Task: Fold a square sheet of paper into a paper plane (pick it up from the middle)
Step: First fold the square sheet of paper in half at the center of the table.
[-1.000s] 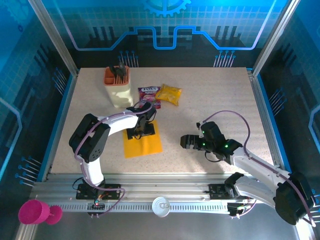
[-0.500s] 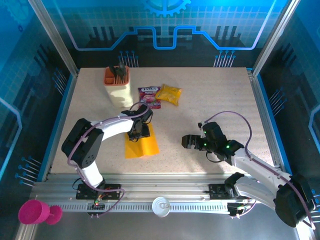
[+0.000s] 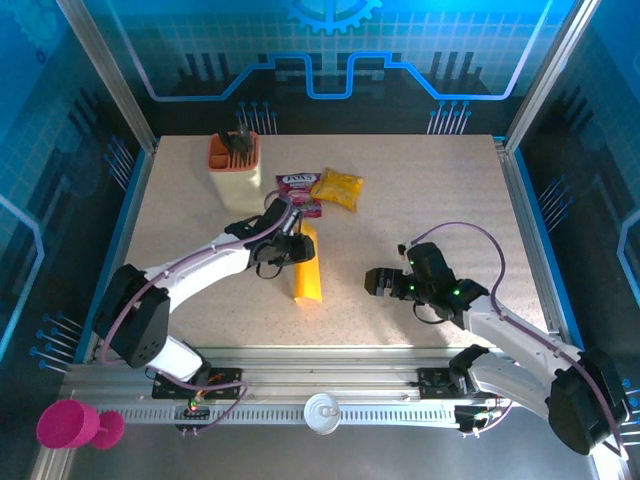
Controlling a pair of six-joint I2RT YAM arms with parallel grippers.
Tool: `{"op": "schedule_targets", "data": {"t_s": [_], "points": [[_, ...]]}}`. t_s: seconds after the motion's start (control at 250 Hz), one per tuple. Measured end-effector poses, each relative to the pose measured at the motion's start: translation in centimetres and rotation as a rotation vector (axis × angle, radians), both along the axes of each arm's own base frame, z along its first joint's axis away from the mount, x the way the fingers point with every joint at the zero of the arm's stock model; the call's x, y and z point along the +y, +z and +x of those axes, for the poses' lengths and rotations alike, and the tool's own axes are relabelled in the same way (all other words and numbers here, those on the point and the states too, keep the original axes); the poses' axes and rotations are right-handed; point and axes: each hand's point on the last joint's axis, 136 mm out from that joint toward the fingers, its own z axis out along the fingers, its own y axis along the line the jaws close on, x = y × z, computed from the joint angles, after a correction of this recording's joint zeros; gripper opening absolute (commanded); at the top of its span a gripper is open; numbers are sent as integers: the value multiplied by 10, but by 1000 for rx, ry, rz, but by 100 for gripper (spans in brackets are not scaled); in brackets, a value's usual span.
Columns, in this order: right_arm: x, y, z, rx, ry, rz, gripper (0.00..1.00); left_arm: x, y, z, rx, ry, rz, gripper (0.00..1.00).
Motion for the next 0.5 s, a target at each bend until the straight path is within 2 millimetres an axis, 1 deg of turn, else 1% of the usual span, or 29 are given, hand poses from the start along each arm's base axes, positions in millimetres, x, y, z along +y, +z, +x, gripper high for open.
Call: {"op": "schedule_targets", "data": {"t_s": [0.172, 0.272, 0.332, 0.411, 0.499], "points": [[-13, 3, 6, 14, -42, -2, 99, -45, 20, -5, -41, -84, -150, 41], [-19, 7, 9, 15, -65, 5, 99, -68, 32, -3, -67, -113, -242, 41], [-23, 9, 10, 17, -75, 7, 99, -79, 35, 0, -79, -127, -287, 41], [-26, 11, 10, 24, -83, 13, 99, -88, 33, 3, -85, -137, -329, 41], [-28, 11, 9, 31, -88, 14, 99, -93, 20, 4, -74, -145, -337, 40]]}}
